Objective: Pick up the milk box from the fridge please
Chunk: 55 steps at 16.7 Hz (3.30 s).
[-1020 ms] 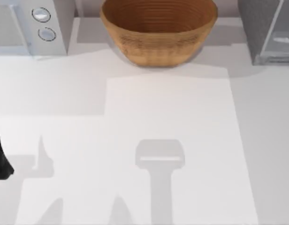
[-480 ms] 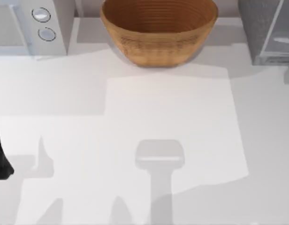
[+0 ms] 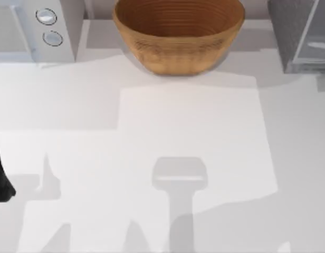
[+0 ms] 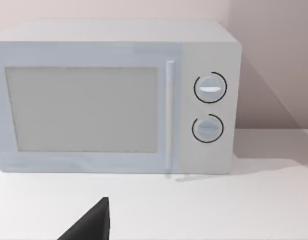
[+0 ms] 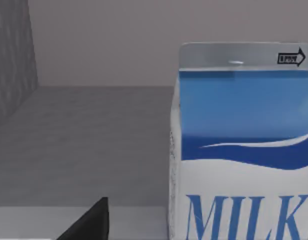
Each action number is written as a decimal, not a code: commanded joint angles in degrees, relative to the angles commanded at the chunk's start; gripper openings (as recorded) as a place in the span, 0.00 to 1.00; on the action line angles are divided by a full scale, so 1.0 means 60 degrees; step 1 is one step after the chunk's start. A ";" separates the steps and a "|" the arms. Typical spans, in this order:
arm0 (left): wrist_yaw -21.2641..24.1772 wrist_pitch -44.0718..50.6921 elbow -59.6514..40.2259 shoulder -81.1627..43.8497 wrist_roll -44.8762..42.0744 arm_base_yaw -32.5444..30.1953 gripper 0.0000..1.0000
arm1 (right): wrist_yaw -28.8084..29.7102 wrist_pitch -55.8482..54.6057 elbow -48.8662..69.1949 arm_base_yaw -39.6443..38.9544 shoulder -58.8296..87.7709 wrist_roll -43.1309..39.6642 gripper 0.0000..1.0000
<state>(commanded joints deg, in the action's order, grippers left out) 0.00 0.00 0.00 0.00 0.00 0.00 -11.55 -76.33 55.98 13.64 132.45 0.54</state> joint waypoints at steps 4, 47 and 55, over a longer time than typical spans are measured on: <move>0.0000 0.0000 0.0000 0.0000 0.0000 0.0000 1.00 | 0.0165 0.0856 0.1596 -0.0157 0.0634 -0.0006 1.00; 0.0000 0.0000 0.0000 0.0000 0.0000 0.0000 1.00 | 0.0188 0.2535 0.2005 -0.0206 -0.0726 0.0029 0.00; 0.0000 0.0000 0.0000 0.0000 0.0000 0.0000 1.00 | -0.0231 0.0844 -0.1703 0.0220 -0.2530 0.0052 0.00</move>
<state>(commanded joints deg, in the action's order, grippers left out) 0.00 0.00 0.00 0.00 0.00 0.00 -12.93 -71.27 45.76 14.96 117.27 0.85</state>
